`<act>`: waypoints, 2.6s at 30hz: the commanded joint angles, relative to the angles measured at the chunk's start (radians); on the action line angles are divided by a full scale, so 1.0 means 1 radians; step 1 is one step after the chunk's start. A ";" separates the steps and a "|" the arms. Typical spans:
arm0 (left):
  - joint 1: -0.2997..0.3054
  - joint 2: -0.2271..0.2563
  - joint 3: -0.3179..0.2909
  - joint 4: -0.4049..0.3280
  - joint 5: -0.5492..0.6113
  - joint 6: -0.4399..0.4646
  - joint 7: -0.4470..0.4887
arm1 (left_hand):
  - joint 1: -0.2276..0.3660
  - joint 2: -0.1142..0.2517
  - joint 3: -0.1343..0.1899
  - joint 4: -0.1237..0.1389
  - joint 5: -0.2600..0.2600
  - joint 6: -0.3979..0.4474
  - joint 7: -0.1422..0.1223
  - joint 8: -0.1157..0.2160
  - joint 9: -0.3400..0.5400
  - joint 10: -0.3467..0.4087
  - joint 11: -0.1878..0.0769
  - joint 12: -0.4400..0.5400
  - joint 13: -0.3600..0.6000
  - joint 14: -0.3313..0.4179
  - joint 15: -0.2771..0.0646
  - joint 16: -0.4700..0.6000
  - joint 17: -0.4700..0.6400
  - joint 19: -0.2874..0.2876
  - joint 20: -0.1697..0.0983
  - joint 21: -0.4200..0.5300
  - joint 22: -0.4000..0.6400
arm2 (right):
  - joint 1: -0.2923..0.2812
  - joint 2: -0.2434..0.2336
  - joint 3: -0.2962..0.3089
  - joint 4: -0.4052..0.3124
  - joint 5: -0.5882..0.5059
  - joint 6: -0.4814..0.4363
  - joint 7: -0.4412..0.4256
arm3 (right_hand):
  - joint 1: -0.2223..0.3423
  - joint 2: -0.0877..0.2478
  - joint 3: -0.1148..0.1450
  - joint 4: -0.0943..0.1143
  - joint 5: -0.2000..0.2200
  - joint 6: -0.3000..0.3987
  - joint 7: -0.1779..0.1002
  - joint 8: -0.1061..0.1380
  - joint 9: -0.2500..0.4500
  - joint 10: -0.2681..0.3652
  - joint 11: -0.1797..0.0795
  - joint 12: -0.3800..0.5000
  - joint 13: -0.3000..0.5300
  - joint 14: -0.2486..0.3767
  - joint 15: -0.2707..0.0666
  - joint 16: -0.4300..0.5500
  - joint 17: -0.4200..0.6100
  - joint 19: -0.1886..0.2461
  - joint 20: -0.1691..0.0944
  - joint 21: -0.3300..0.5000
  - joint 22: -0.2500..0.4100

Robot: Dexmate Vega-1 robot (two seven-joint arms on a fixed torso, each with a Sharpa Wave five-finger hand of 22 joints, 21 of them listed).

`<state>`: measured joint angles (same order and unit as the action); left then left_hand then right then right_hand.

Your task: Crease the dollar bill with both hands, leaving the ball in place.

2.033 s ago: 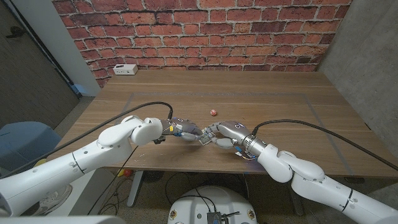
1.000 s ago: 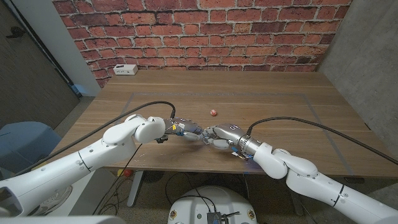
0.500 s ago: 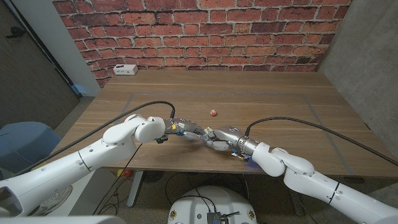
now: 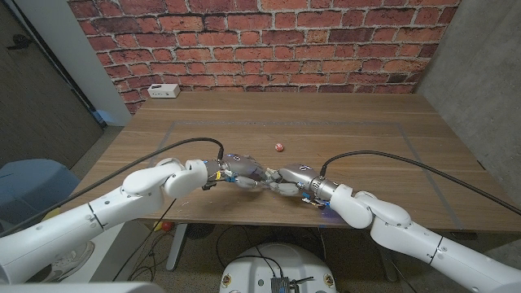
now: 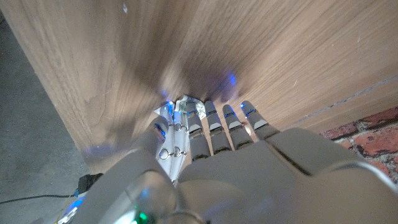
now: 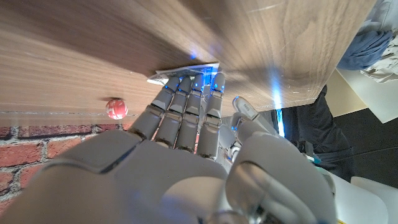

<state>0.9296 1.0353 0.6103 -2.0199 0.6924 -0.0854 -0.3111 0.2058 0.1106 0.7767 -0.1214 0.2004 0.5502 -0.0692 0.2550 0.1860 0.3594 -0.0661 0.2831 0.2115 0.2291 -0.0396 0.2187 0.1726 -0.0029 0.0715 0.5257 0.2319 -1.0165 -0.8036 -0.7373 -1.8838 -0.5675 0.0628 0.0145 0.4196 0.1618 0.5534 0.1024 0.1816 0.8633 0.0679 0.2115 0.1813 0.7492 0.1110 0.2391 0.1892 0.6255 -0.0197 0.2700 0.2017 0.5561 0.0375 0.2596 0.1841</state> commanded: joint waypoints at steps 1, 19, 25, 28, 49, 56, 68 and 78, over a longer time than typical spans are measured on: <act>-0.058 0.002 -0.063 0.102 0.009 -0.319 0.328 | 0.026 0.007 0.016 -0.023 0.002 0.008 0.000 -0.012 0.008 0.022 0.002 0.004 0.000 0.031 -0.049 0.002 0.002 0.029 0.007 0.013 -0.007 | 0.027 0.009 -0.018 0.022 0.009 0.007 0.014 | -0.006 0.000 0.011 -0.003 0.007 0.012 0.000 0.007 0.001 0.009 0.005 -0.004 0.004 0.006 -0.001 -0.002 0.001 0.012 0.003 0.005 0.004; -0.142 -0.055 -0.059 0.187 0.000 -0.420 0.223 | 0.042 0.037 0.062 -0.035 0.009 0.429 0.152 0.057 0.014 0.369 0.042 0.084 0.008 0.398 -0.057 0.066 0.011 0.162 -0.014 0.068 -0.031 | 0.033 0.022 -0.023 0.019 0.022 -0.019 0.015 | -0.006 0.006 0.012 -0.014 0.008 0.005 0.000 -0.003 0.001 0.003 0.000 -0.013 0.004 0.000 -0.001 -0.006 0.004 0.012 0.002 0.003 0.004; -0.175 -0.070 -0.034 0.188 0.034 -0.413 0.155 | 0.061 0.045 0.079 -0.040 0.017 0.445 0.156 0.049 0.013 0.392 0.043 0.088 0.015 0.423 -0.071 0.069 0.014 0.169 -0.039 0.074 -0.030 | 0.032 0.023 -0.025 0.019 0.027 -0.023 0.011 | -0.006 0.006 0.013 -0.017 0.008 0.003 -0.001 -0.005 0.001 -0.001 0.003 -0.017 0.004 -0.002 0.000 -0.008 0.004 0.013 0.002 0.003 0.004; -0.205 -0.086 -0.008 0.202 0.035 -0.415 0.092 | 0.072 0.050 0.106 -0.038 0.027 0.412 0.138 0.022 0.009 0.367 0.025 0.065 0.009 0.395 -0.072 0.041 0.006 0.166 -0.073 0.076 -0.030 | 0.031 0.021 -0.025 0.017 0.028 -0.024 0.012 | -0.006 0.006 0.013 -0.018 0.008 0.003 0.000 -0.006 0.001 -0.002 0.001 -0.018 0.004 -0.002 -0.001 -0.009 0.005 0.012 0.002 0.003 0.004; -0.294 -0.159 0.080 0.291 0.049 -0.429 -0.027 | 0.078 0.058 0.175 -0.001 0.043 0.324 0.169 -0.052 0.009 0.292 0.026 -0.010 -0.004 0.324 -0.038 -0.028 -0.002 0.227 -0.176 0.109 -0.036 | 0.029 0.008 -0.020 0.024 0.052 -0.004 0.011 | -0.009 0.007 0.015 -0.028 0.008 0.000 0.004 -0.012 0.001 0.001 0.002 -0.022 0.004 -0.003 0.000 -0.014 0.006 0.014 -0.004 0.002 0.004; -0.311 -0.177 0.101 0.311 0.043 -0.427 -0.040 | 0.076 0.058 0.180 0.006 0.042 0.323 0.175 -0.053 0.010 0.301 0.037 -0.015 -0.004 0.327 -0.033 -0.028 -0.002 0.236 -0.173 0.114 -0.037 | 0.030 0.007 -0.016 0.029 0.060 0.002 0.008 | -0.010 0.006 0.015 -0.030 0.008 0.000 0.003 -0.013 0.001 -0.002 -0.003 -0.025 0.004 -0.004 0.002 -0.016 0.006 0.013 -0.006 0.001 0.004; -0.333 -0.189 0.133 0.314 0.050 -0.399 -0.100 | 0.056 0.058 0.177 0.040 0.038 0.345 0.194 -0.049 0.013 0.321 0.047 -0.021 -0.002 0.335 -0.030 -0.024 0.003 0.225 -0.163 0.115 -0.038 | 0.047 0.012 -0.018 0.044 0.077 0.003 0.031 | -0.016 0.004 0.015 -0.032 0.008 -0.005 0.005 -0.017 0.001 -0.005 0.000 -0.029 0.004 -0.008 0.001 -0.022 0.004 0.014 -0.009 0.000 0.003; -0.339 -0.185 0.143 0.301 0.067 -0.369 -0.126 | 0.040 0.052 0.174 0.059 0.035 0.372 0.203 -0.041 0.013 0.355 0.045 -0.016 0.000 0.365 -0.020 -0.017 0.001 0.248 -0.151 0.128 -0.037 | 0.064 0.020 -0.026 0.057 0.081 0.000 0.048 | -0.024 0.002 0.018 -0.030 0.009 -0.007 0.014 -0.019 0.001 -0.005 0.001 -0.032 0.004 -0.002 0.007 -0.028 -0.001 0.027 -0.026 0.004 0.004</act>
<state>0.6011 0.8517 0.7353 -1.7128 0.7421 -0.4801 -0.4002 0.2565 0.1644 0.9477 -0.0708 0.2367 0.9092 0.1323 0.2082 0.1963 0.6991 -0.0231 0.2619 0.2077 0.5787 -0.0553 0.1930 0.1702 0.2344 -0.0378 0.6474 0.1933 -0.9686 -0.7913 -0.7557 -1.8408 -0.4927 0.0669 0.0428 0.4053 0.1628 0.5646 0.0745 0.1855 0.8533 0.0767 0.1957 0.1817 0.7443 0.1104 0.2090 0.1891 0.6249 -0.0196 0.2438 0.1997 0.5751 0.0173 0.2544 0.1837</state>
